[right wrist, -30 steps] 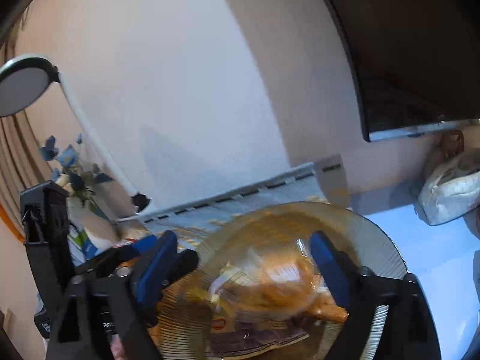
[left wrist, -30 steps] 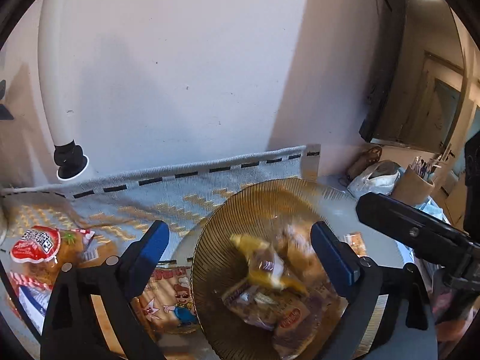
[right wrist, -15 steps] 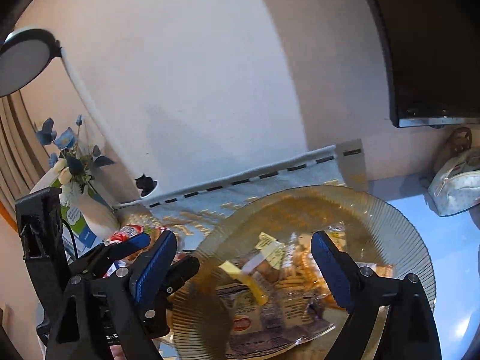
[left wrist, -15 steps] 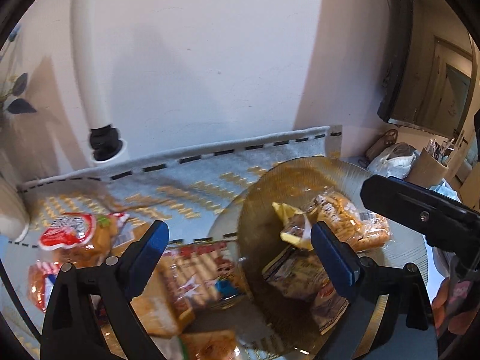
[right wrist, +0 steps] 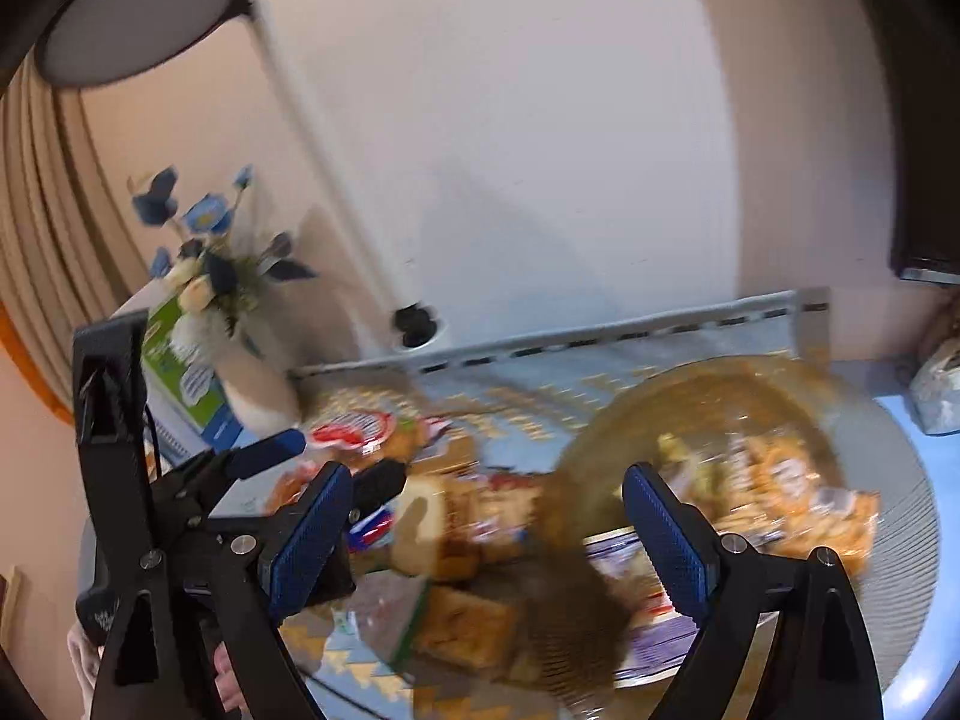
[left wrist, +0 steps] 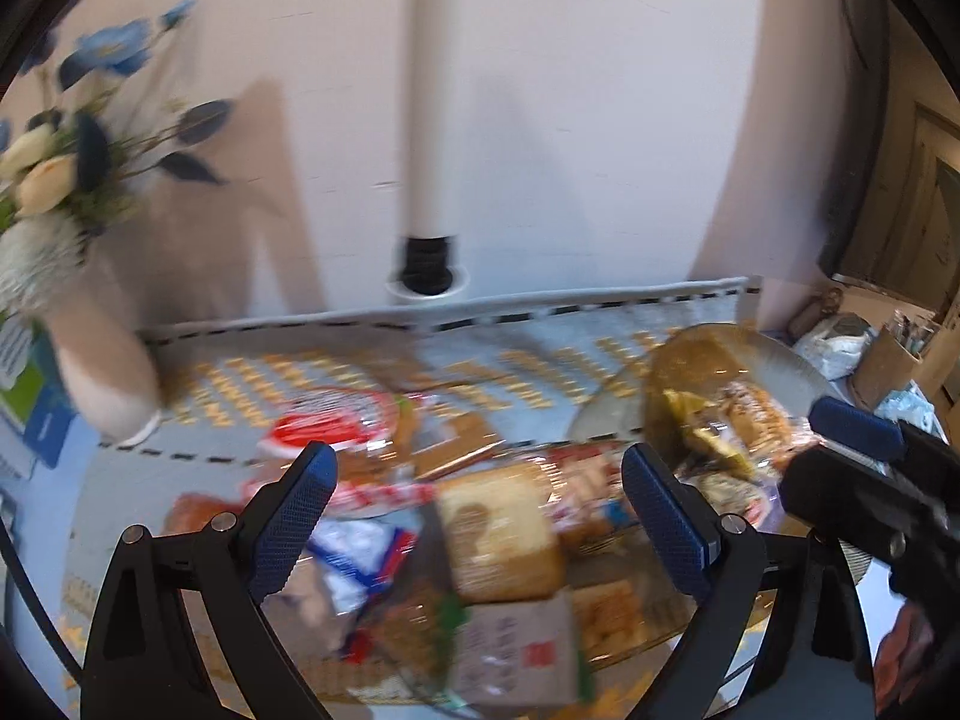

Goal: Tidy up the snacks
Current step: 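Move both tools back over the remaining snacks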

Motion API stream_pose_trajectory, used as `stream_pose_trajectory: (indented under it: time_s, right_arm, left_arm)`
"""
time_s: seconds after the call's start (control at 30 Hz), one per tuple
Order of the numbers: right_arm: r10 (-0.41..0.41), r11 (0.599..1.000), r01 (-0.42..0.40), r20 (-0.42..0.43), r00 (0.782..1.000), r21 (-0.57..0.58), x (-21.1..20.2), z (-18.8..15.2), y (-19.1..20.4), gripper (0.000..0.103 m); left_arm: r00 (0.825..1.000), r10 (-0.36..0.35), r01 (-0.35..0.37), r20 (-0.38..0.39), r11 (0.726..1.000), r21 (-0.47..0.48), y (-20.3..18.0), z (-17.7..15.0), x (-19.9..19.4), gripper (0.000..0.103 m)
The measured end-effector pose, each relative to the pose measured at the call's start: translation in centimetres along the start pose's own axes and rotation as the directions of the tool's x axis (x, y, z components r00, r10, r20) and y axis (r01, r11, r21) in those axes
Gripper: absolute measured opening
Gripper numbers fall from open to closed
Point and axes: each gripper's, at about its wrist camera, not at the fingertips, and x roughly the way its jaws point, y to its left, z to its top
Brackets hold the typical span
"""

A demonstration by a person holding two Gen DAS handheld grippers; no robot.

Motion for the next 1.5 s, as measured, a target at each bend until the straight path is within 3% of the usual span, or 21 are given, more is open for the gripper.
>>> stream_pose_trajectory:
  time_s: [0.17,0.6,0.9,1.07,1.23,1.3,1.4,1.5]
  right_arm:
    - [0.014,1.000,-0.014,-0.013,1.000,-0.028,0.7,-1.5,3.3,0.093]
    - [-0.064,0.991,0.052,-0.088,0.994,-0.126,5.2,-7.0,8.1,0.093]
    - [-0.162,0.972,0.139,-0.113,0.980,-0.189,9.0,-9.8,8.7,0.093]
    - [-0.176,0.968,0.144,-0.148,0.973,-0.208,10.8,-10.3,8.1,0.093]
    - [-0.189,0.958,0.166,-0.083,0.978,-0.232,11.3,-10.6,7.7,0.094]
    - [-0.183,0.959,0.160,-0.077,0.980,-0.235,11.5,-10.7,7.7,0.100]
    - [-0.168,0.962,0.145,-0.083,0.982,-0.231,11.9,-10.6,7.5,0.103]
    - [-0.207,0.948,0.178,-0.083,0.975,-0.264,12.6,-10.7,8.2,0.103]
  left_arm:
    - [0.996,0.092,-0.092,-0.010,0.996,-0.010,4.2,-0.6,-0.8,0.096]
    - [0.978,0.184,-0.199,-0.095,0.963,-0.184,15.6,-5.8,0.0,0.096]
    - [0.965,0.194,-0.221,-0.176,0.964,-0.148,16.6,-8.3,3.2,0.096]
    - [0.962,0.214,-0.236,-0.173,0.964,-0.122,16.8,-8.5,4.3,0.096]
    - [0.960,0.209,-0.241,-0.186,0.956,-0.167,18.3,-9.3,6.1,0.103]
    - [0.967,0.185,-0.221,-0.176,0.951,-0.214,18.8,-9.4,6.1,0.103]
    - [0.962,0.202,-0.238,-0.184,0.951,-0.199,18.5,-9.3,6.2,0.103]
    - [0.962,0.201,-0.237,-0.184,0.951,-0.201,18.5,-9.4,6.0,0.103]
